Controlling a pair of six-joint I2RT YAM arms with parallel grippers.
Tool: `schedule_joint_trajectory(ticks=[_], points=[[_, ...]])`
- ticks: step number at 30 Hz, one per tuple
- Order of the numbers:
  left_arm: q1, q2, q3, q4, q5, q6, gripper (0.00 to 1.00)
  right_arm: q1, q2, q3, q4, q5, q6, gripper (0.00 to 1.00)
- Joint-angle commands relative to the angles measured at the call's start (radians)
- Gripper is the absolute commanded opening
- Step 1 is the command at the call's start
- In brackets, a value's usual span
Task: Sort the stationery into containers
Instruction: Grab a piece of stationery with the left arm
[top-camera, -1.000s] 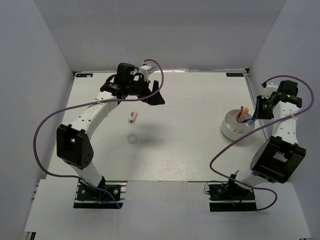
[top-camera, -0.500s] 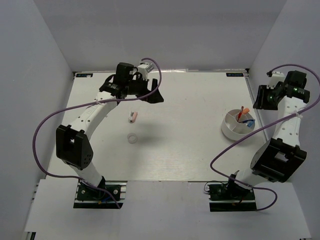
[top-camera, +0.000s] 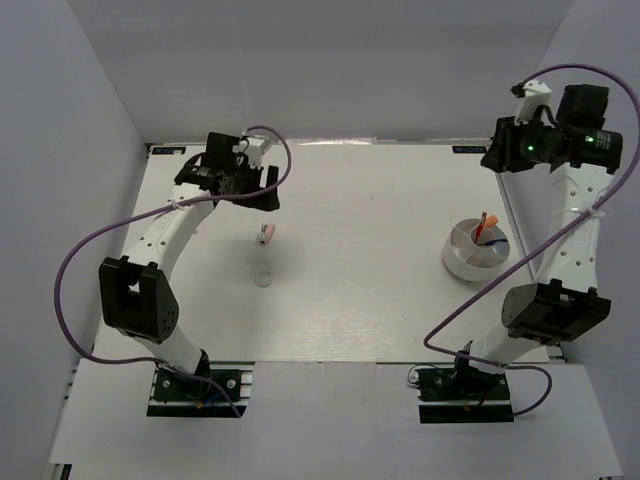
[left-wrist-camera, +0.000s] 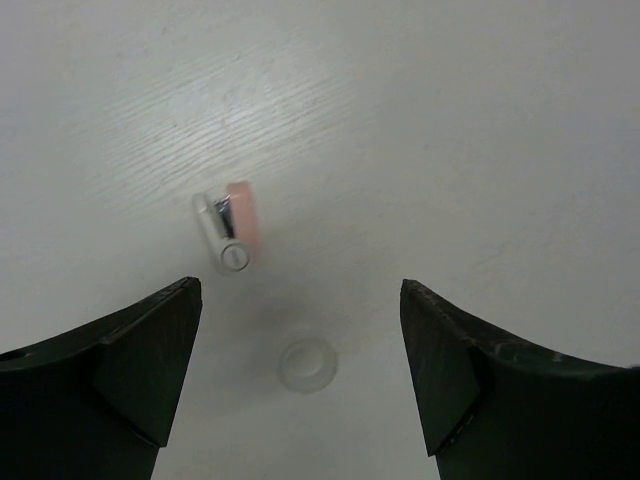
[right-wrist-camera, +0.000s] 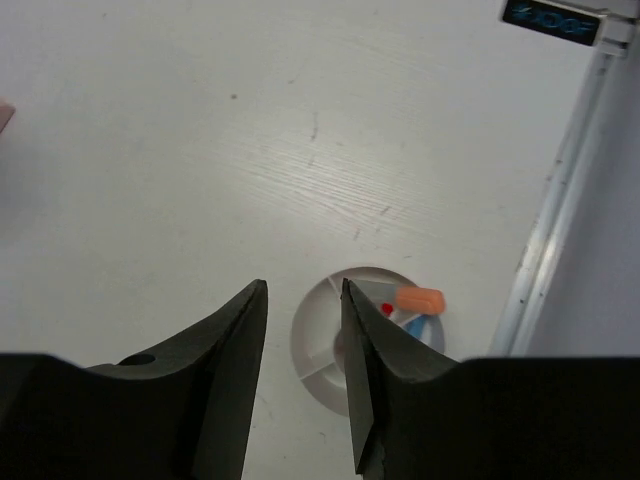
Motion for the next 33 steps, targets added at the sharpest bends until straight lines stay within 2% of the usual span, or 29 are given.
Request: schedule_joint_trajectory(ticks=[1, 2, 4, 5, 8, 10, 14, 23, 33], points=[[0.033, -0.049, -0.073, -0.114, -0.05, 0.196, 0.89, 0.069, 0.034, 0.043, -0.068, -0.059, -0.02, 0.42], [0.033, -0.08, -0.105, -0.103, 0.015, 0.241, 0.82, 0.092, 0.033, 0.044, -0.073, -0.07, -0.026, 0.41], [0.016, -0.169, -0.176, -0.1, 0.072, 0.377, 0.75, 0.132, 0.039, 0.044, -0.088, -0.086, -0.046, 0.42], [0.007, -0.19, -0.234, -0.105, 0.092, 0.411, 0.68, 0.14, 0.039, 0.041, -0.091, -0.096, -0.049, 0.42], [0.007, -0.191, -0.312, -0.172, 0.123, 0.523, 0.61, 0.175, 0.021, -0.004, -0.089, -0.131, -0.06, 0.42], [0.007, -0.175, -0.345, -0.189, 0.131, 0.564, 0.6, 0.2, 0.008, -0.018, -0.082, -0.145, -0.058, 0.41], [0.007, -0.177, -0.444, -0.114, 0.126, 0.562, 0.61, 0.244, -0.016, -0.074, -0.076, -0.149, -0.058, 0.41], [0.007, -0.053, -0.408, 0.026, 0.037, 0.473, 0.59, 0.29, -0.067, -0.124, -0.083, -0.125, -0.066, 0.41], [0.007, 0.015, -0.441, 0.081, 0.002, 0.487, 0.57, 0.3, -0.093, -0.137, -0.079, -0.157, -0.051, 0.42]])
